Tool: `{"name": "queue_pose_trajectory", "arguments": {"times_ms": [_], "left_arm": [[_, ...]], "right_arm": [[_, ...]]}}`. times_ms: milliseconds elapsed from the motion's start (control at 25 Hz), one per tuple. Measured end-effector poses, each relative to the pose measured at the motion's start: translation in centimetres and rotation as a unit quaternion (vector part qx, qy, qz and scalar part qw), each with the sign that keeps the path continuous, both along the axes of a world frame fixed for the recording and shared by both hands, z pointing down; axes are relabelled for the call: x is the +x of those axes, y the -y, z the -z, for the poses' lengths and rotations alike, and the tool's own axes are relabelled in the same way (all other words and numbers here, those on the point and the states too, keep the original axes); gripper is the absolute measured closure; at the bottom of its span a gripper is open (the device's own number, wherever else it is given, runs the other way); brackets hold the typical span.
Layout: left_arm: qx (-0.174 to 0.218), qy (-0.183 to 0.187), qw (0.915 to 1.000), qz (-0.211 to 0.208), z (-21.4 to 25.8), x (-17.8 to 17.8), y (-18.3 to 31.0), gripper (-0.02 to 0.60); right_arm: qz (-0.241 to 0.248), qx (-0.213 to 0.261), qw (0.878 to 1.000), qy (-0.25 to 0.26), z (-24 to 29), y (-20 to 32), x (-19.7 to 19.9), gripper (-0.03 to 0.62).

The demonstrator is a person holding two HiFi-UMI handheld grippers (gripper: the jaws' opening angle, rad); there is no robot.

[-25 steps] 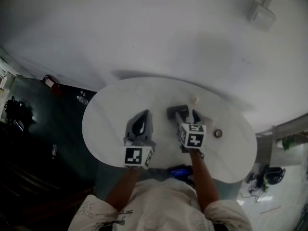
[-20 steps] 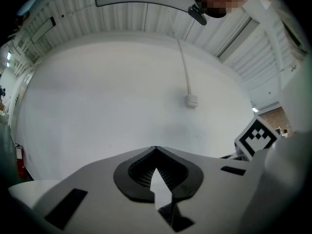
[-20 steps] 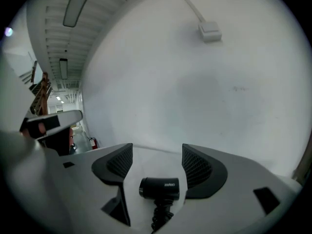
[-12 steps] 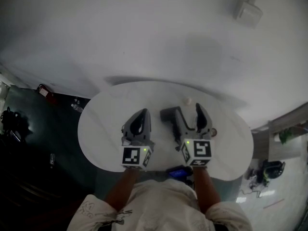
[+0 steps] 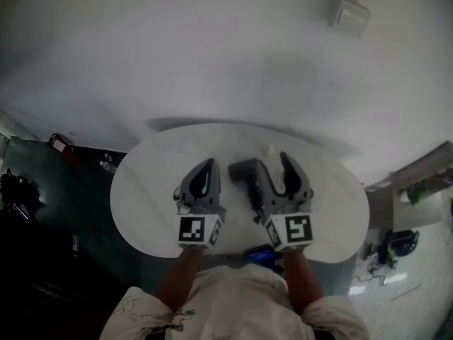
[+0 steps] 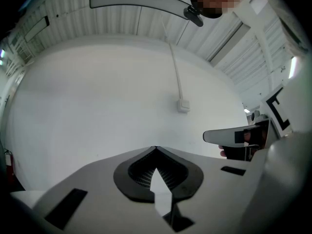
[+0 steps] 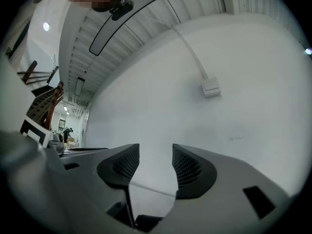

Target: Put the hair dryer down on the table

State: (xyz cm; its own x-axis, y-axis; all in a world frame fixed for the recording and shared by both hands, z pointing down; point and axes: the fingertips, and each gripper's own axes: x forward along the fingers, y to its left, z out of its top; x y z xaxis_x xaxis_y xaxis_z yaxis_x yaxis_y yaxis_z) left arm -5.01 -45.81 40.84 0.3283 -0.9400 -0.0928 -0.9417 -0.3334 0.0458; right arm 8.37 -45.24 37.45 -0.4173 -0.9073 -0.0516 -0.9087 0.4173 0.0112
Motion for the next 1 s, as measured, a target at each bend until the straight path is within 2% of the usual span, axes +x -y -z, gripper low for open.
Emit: {"name": "queue_pose_trajectory", "arguments": {"times_ms": [360, 1000], "left_arm": [[-0.002, 0.007, 0.9999, -0.009, 0.4, 1.4, 0.0, 0.583], [-0.004, 0.023, 0.9997, -0.009, 0.6, 2.2, -0.7, 0.583]], "right_arm": [[-0.013, 0.008, 1.0, -0.023, 0.3, -0.4, 0.6, 0.58], [-0.017, -0.005, 0.999, -0.032, -0.5, -0.2, 0.9, 0.588]]}}
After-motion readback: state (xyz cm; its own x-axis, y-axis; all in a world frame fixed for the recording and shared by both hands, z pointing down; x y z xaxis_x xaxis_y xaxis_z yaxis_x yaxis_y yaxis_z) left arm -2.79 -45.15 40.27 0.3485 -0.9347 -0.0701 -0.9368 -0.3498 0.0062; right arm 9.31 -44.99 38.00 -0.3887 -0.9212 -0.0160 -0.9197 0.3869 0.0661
